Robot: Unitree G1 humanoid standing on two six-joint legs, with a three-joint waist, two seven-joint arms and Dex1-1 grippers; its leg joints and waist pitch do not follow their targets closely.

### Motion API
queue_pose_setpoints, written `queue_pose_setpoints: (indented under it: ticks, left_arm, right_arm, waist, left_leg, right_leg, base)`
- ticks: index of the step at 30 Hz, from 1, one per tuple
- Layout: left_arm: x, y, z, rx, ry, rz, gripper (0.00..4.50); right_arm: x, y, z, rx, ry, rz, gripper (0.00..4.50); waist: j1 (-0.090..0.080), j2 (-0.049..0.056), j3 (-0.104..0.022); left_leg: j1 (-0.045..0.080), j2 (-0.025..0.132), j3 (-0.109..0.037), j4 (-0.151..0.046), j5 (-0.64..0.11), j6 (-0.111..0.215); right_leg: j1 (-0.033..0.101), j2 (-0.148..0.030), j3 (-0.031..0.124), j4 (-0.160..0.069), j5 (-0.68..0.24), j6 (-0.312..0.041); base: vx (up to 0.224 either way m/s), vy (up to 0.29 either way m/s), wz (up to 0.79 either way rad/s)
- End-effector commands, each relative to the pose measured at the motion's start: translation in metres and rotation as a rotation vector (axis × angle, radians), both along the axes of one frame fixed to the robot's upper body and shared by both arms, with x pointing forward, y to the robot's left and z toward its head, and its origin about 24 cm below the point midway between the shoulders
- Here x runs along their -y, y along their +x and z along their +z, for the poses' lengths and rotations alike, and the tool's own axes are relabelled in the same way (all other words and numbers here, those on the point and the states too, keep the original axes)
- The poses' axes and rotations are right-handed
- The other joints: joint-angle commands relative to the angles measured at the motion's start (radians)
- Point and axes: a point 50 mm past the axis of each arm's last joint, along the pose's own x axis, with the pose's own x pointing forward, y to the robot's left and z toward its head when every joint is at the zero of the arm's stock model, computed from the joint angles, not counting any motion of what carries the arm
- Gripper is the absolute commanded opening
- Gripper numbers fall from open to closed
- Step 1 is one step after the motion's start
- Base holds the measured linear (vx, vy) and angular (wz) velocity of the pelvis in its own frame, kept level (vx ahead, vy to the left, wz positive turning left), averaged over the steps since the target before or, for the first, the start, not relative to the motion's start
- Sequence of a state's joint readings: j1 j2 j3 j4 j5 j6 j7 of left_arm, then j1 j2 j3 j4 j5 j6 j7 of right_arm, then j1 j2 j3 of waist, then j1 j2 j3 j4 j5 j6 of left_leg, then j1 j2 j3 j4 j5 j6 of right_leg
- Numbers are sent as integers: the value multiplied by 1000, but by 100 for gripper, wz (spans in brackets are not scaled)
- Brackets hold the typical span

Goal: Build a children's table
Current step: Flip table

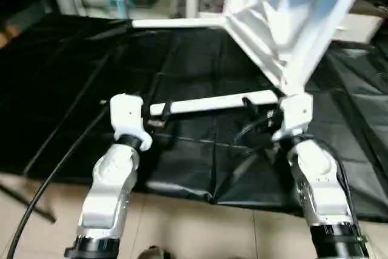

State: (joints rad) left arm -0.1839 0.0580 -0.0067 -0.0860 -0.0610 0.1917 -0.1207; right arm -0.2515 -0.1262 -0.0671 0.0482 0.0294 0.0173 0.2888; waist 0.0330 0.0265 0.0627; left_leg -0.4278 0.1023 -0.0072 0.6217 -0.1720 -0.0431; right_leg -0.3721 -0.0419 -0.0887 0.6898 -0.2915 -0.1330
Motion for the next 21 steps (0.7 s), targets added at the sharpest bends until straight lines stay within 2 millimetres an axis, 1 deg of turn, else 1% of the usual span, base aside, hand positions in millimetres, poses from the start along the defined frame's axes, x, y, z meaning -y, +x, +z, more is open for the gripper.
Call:
queue_pose_setpoints:
  ticks: [1, 2, 3, 4, 5, 6, 7, 8, 9, 10, 11, 12, 13, 14, 15, 16, 17, 18, 19, 20, 21]
  left_arm:
    - [6, 0, 6, 18, 29, -22, 450]
    - [6, 0, 6, 17, 30, -22, 450]
    - [5, -1, 5, 11, 44, -21, 450]
    - [4, -2, 4, 8, 52, -17, 450]
    - [2, -3, 4, 11, 41, 3, 450]
    - [1, -3, 6, 14, 44, 21, 450]
    - [0, -3, 7, 17, 49, 36, 450]
    - [0, -3, 8, 24, 45, 33, 450]
    - [1, -3, 11, 36, 36, 21, 450]
    - [1, -3, 12, 28, 22, 11, 450]
    - [2, -3, 14, 37, 9, -5, 450]
    - [4, -3, 19, 66, -4, -39, 450]
    - [4, -3, 21, 75, -4, -44, 450]
    - [4, -3, 21, 76, -3, -44, 450]
    - [4, -3, 22, 77, -2, -43, 450]
    - [4, -2, 22, 73, 0, -36, 450]
    - [3, -2, 21, 68, 5, -27, 450]
    - [2, -1, 21, 66, 4, -24, 450]
    - [2, -1, 21, 65, 1, -25, 450]
    - [2, -1, 22, 66, -1, -24, 450]
    - [2, 0, 22, 67, -3, -25, 450]
  right_arm:
    - [12, -7, 2, -32, 41, -61, 375]
    - [12, -7, 3, -33, 42, -62, 375]
    - [13, -9, 3, -39, 43, -71, 375]
    - [14, -10, 2, -45, 41, -77, 375]
    - [15, -12, 2, -68, 48, -74, 375]
    - [15, -14, 2, -75, 46, -76, 375]
    - [15, -15, 3, -79, 43, -79, 375]
    - [15, -16, 5, -74, 52, -83, 375]
    - [15, -16, 7, -64, 67, -89, 375]
    - [15, -17, 9, -52, 86, -93, 375]
    - [15, -17, 10, -61, 100, -96, 375]
    - [13, -16, 9, -86, 134, -87, 375]
    - [12, -16, 9, -92, 137, -84, 375]
    - [12, -16, 10, -93, 137, -83, 375]
    - [12, -16, 10, -93, 135, -82, 375]
    - [11, -16, 12, -91, 131, -77, 375]
    - [10, -15, 13, -90, 129, -72, 375]
    - [10, -15, 15, -90, 130, -62, 375]
    - [10, -14, 16, -91, 132, -58, 375]
    - [10, -14, 17, -93, 121, -52, 375]
    - [10, -14, 17, -96, 113, -50, 375]
  waist:
    - [-17, 8, -65]
    - [-8, -10, -57]
    - [22, -54, -64]
    - [46, -51, -66]
    - [49, -56, -47]
    - [57, -54, -51]
    - [65, -47, -64]
    - [68, -36, -69]
    - [68, -4, -89]
    - [45, 15, -111]
    - [28, 8, -98]
    - [27, -15, -91]
    - [49, -45, -59]
    - [59, -35, -50]
    - [66, -35, -49]
    - [63, -25, -25]
    - [51, -21, -16]
    - [24, -9, -12]
    - [19, 0, -5]
    - [37, 4, -12]
    - [60, 13, -4]
  left_leg:
    - [85, 121, -98, -149, -386, 199]
    - [66, 92, -68, -118, -371, 201]
    - [36, -37, 78, 79, -278, 149]
    - [-33, -22, 126, 164, -213, 149]
    - [-42, -19, 129, 171, -163, 136]
    - [-36, -20, 132, 158, -162, 128]
    - [-19, -7, 123, 74, -128, 152]
    - [-16, 11, 112, 40, -87, 176]
    - [13, 85, 73, -10, -2, 230]
    - [128, 299, -37, -42, 129, 378]
    - [146, 336, -57, -52, 206, 439]
    - [135, 256, -21, -12, 275, 415]
    - [45, 94, 73, 11, 78, 270]
    - [47, 72, 86, 6, -75, 193]
    - [97, 62, 138, 8, -251, 32]
    - [154, 70, 151, -18, -373, -20]
    - [205, 78, 160, -15, -472, -37]
    - [290, 126, 139, -55, -680, -48]
    - [276, 184, 122, -106, -789, -38]
    - [208, 279, 117, -224, -932, -35]
    - [200, 295, 170, -262, -1019, -28]
  right_leg:
    - [-12, -51, 60, -79, -87, -209]
    - [-1, -68, 65, -123, -86, -270]
    - [33, -106, 83, -234, -165, -365]
    - [99, -125, 121, -205, -127, -341]
    - [77, -122, 102, -202, -103, -268]
    - [83, -121, 106, -198, -78, -197]
    - [114, -120, 105, -192, 27, 47]
    - [118, -116, 97, -190, 77, 135]
    - [105, -86, 62, -175, 180, 286]
    - [-8, -124, 58, -59, 162, 327]
    - [-53, -163, 98, -18, 117, 289]
    - [-86, -184, 158, -21, 169, 182]
    - [-26, -160, 167, -116, 147, 151]
    - [3, -170, 162, -146, -67, 123]
    - [9, -104, 186, -185, -520, 135]
    - [-27, -52, 169, -205, -733, 146]
    - [-68, -19, 147, -221, -786, 158]
    - [-103, 30, 70, -188, -678, 151]
    - [-93, 11, 37, -131, -571, 142]
    - [-5, -43, 18, 45, -301, 113]
    - [-1, -56, -2, 101, -139, 87]
  base:
    - [-11, -240, 57]
    - [-3, -285, 43]
    - [33, -270, 15]
    - [33, -270, 15]
    - [33, -222, 3]
    - [-12, -200, 5]
    - [-12, -200, 5]
    - [-18, -165, 3]
    - [-12, -153, 9]
    - [-12, -153, 9]
    - [-21, -143, 9]
    - [-52, -74, 17]
    - [-52, -74, 17]
    - [-89, -32, 5]
    - [-99, -66, -26]
    - [-99, -66, -26]
    - [-113, -65, -39]
    - [-68, -18, -24]
    - [-81, 1, -67]
    - [-31, 9, -81]
    - [-10, -49, -119]
